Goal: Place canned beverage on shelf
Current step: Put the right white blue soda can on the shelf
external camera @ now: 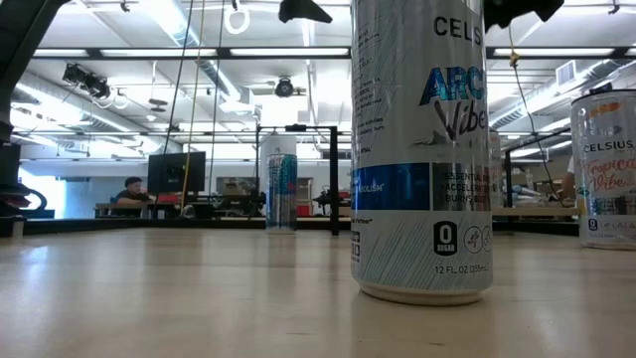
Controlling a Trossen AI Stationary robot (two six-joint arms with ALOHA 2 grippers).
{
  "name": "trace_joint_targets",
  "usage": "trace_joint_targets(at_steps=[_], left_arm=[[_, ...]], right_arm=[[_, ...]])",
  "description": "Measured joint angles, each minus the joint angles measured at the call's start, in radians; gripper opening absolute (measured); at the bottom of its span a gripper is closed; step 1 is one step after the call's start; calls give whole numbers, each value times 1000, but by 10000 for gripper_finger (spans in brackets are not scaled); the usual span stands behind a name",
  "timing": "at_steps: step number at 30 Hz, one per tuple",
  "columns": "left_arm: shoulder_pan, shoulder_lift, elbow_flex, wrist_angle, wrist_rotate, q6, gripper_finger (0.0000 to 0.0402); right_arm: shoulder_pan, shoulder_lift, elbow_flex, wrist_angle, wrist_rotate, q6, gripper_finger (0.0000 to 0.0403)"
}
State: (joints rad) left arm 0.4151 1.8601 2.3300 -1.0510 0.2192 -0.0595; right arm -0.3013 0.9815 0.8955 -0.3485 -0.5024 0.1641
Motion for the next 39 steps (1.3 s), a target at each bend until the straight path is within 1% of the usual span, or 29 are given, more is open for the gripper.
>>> trace_joint_targets(at_steps=[5,10,14,18,22,25,27,36,39], left_arm=[[-62,0,0,-25,-36,-7,357],[-142,0,0,-39,-41,-7,357],[-194,-1,0,-94,-41,-55,357],[-234,-8,0,-148,-45,-116,357],[-283,-8,0,-202,-111,-145,357],[-313,-8,0,-256,-156,-170,357],[-327,-8,0,-283,-169,-195,357],[-376,-8,0,-285,-171,-245,357],[-388,-8,0,-285,-180,-247,357]], right_arm=[[126,-1,0,-16,-1,-50,352],[251,2,0,-17,-1,-111,352],[325,7,0,-21,34,-143,352],[375,41,0,-11,89,-136,352],[409,104,0,46,150,-67,352],[431,150,0,103,132,-64,352],[448,177,0,129,127,-81,352],[548,311,0,257,138,-131,352],[579,346,0,267,173,-187,352]])
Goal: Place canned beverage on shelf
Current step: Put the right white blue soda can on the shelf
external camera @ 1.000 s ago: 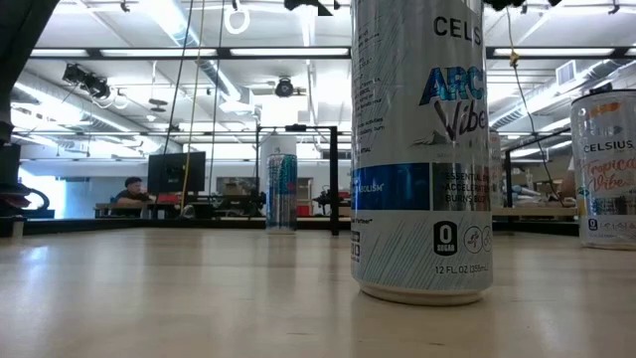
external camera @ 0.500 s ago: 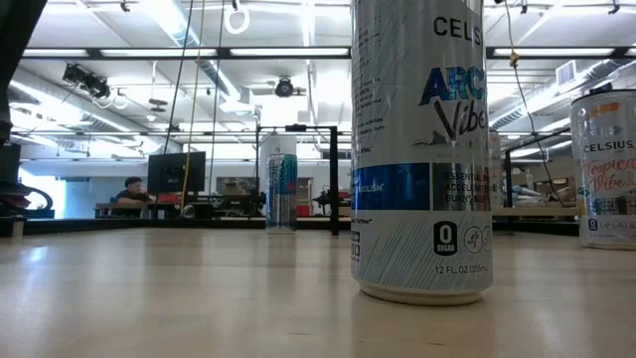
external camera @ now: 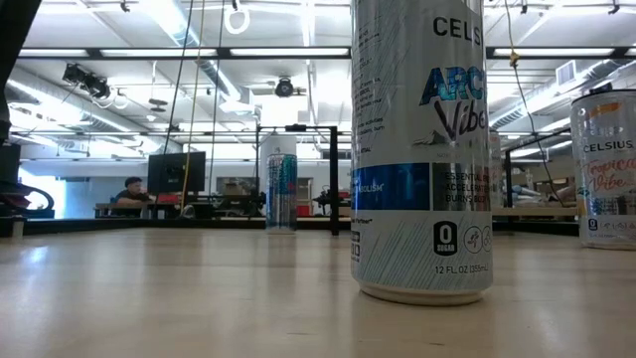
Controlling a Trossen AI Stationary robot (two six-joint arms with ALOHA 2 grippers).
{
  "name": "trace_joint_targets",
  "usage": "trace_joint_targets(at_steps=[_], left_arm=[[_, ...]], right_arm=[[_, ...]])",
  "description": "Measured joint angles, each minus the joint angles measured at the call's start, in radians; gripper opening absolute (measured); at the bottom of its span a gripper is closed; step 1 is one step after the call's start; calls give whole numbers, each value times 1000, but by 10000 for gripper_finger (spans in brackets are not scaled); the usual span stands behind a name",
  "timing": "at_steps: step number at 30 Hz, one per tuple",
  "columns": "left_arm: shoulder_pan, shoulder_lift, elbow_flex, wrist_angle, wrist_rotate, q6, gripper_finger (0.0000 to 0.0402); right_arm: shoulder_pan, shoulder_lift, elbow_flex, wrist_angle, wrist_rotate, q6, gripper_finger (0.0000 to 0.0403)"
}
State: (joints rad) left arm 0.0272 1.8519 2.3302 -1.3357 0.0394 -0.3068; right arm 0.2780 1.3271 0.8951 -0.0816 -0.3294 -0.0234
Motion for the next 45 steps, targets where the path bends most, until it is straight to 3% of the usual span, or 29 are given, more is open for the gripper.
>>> trace_joint_targets(at_steps=[21,45], left_arm=[[-9,0,0,6,-19,-147,357],[-20,0,1,62,-20,-206,357]], right_arm=[[135,178,0,219,91,-102,352],[161,278,0,335,202,-130,352]])
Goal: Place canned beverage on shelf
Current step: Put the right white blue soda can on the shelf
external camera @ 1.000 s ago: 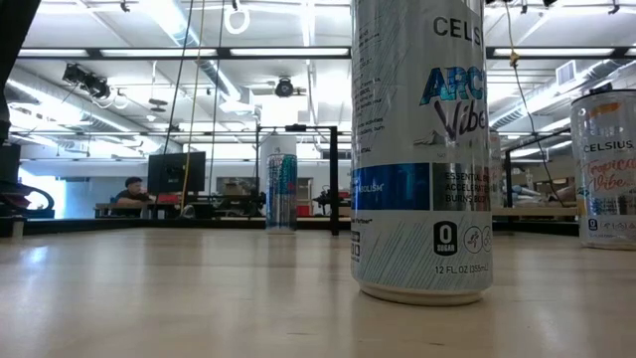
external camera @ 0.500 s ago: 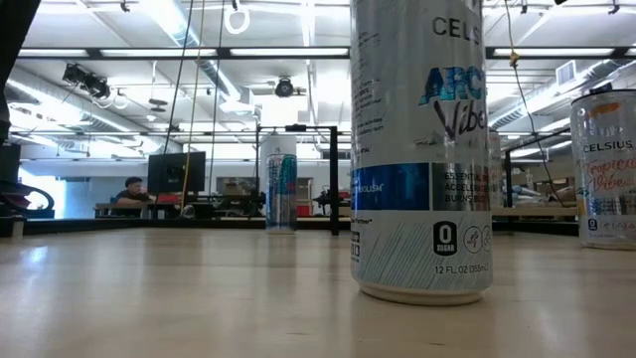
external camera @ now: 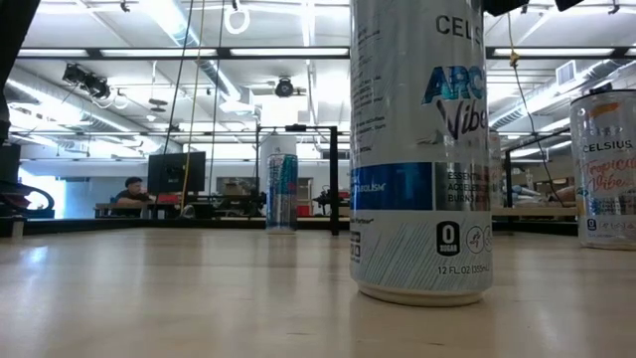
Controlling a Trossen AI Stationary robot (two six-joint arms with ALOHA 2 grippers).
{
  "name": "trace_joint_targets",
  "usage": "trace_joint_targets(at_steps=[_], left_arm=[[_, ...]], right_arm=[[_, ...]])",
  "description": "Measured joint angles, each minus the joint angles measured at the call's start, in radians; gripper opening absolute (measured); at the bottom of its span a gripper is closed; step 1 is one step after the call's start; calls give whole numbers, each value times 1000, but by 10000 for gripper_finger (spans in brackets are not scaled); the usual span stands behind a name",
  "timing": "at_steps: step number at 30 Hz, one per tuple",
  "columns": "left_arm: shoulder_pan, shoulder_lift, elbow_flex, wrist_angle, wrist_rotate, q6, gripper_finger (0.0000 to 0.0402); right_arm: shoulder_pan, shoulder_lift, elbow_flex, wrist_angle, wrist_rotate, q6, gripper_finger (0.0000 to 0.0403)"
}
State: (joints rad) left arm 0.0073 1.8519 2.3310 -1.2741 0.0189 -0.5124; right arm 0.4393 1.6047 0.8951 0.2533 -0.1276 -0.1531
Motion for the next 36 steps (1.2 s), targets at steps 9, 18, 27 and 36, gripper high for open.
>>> trace_joint_targets(at_steps=[9,18,27,36], left_arm=[[2,0,0,-1,0,8,357],[2,0,0,0,0,3,357],[2,0,0,-1,0,9,357],[2,0,0,-1,0,11,357]], right_arm=[[4,0,0,7,-1,8,352],[12,30,0,59,-19,27,352],[10,30,0,74,1,30,352],[23,30,0,78,31,46,352]])
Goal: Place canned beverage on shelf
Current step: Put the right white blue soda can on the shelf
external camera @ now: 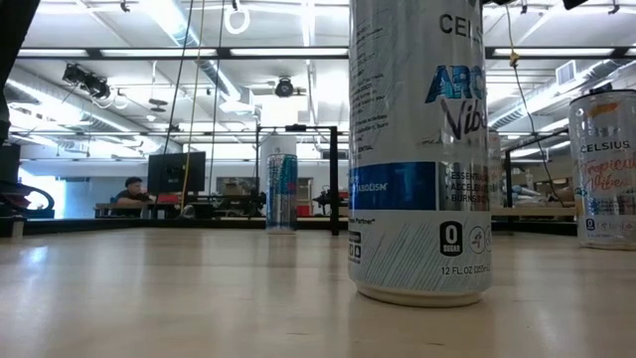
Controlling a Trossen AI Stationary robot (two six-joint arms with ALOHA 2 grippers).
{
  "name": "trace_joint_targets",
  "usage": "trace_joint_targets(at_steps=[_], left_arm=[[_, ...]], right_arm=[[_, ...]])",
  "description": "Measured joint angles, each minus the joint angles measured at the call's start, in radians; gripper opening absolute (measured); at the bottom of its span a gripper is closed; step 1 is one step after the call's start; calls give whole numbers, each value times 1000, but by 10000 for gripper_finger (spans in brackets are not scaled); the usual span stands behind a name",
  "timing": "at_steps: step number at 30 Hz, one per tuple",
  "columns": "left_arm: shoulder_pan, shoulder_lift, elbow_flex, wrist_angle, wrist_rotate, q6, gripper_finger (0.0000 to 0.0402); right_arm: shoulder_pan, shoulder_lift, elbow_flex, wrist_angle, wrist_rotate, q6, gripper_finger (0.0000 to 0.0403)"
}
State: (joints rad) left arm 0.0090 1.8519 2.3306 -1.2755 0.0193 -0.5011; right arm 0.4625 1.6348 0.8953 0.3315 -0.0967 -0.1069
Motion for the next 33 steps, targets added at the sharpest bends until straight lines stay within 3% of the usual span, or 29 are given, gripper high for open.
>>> trace_joint_targets(at_steps=[14,23,33], left_arm=[[0,0,0,0,0,23,357],[0,0,0,0,0,24,357],[0,0,-1,-9,0,42,357]], right_arm=[[-22,-17,6,26,-9,-22,352],[-24,-42,181,-232,-13,-25,352],[-41,-13,229,-276,-62,3,352]])
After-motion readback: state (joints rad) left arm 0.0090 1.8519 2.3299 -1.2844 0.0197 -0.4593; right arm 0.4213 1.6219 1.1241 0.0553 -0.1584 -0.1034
